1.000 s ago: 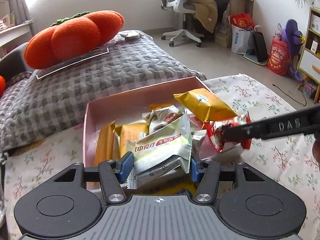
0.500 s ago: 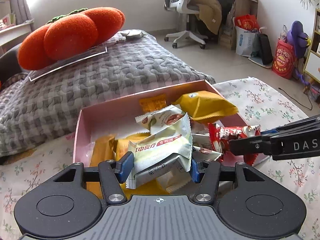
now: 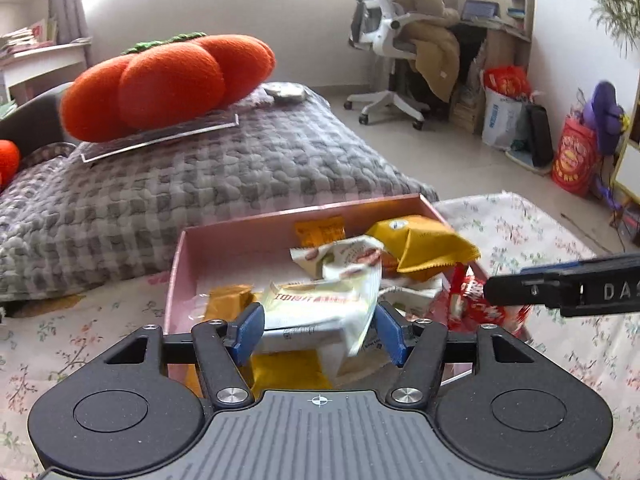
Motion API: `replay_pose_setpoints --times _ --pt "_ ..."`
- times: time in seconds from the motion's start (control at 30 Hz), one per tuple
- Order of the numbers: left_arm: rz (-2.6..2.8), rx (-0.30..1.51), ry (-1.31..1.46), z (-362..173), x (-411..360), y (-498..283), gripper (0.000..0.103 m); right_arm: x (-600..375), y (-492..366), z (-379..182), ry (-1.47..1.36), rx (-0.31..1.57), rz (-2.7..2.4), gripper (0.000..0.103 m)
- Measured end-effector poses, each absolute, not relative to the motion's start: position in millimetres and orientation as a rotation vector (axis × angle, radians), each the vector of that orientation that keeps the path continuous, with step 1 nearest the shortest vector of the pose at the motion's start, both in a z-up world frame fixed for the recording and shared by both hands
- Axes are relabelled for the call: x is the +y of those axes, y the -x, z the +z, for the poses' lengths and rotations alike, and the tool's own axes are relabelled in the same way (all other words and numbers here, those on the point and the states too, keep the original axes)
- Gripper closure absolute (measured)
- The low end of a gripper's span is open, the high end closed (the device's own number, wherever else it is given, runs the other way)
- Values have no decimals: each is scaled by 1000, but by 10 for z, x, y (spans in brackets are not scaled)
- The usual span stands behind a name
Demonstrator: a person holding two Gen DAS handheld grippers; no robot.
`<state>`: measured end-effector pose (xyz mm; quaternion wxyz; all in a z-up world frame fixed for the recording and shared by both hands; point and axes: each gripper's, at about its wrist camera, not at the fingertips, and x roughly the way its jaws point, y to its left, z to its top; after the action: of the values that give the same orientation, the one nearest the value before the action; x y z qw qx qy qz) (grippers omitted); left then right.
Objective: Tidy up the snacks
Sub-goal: 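Carry both packets into the pink box and open both grippers, then grasp red-white candy wrapper with left gripper while right gripper grasps yellow biscuit pack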
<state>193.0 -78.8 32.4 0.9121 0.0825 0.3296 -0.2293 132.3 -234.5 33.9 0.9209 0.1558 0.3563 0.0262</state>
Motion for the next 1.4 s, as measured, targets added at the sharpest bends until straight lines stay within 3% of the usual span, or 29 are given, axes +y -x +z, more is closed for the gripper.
replay_pose_setpoints --times 0.4,0.57,0.83,1.4 --pt "-338 742 -6 483 -272 -1711 37 -2362 -1106 455 -346 704 53 54" --pt "-253 834 38 383 -20 -1578 36 -2180 -1011 503 -244 709 55 36" --pt "-258 890 38 269 9 -1316 32 -1942 -779 574 -100 695 64 19" --pt "-228 930 135 9 191 -1471 32 -1763 -776 303 -37 850 80 16"
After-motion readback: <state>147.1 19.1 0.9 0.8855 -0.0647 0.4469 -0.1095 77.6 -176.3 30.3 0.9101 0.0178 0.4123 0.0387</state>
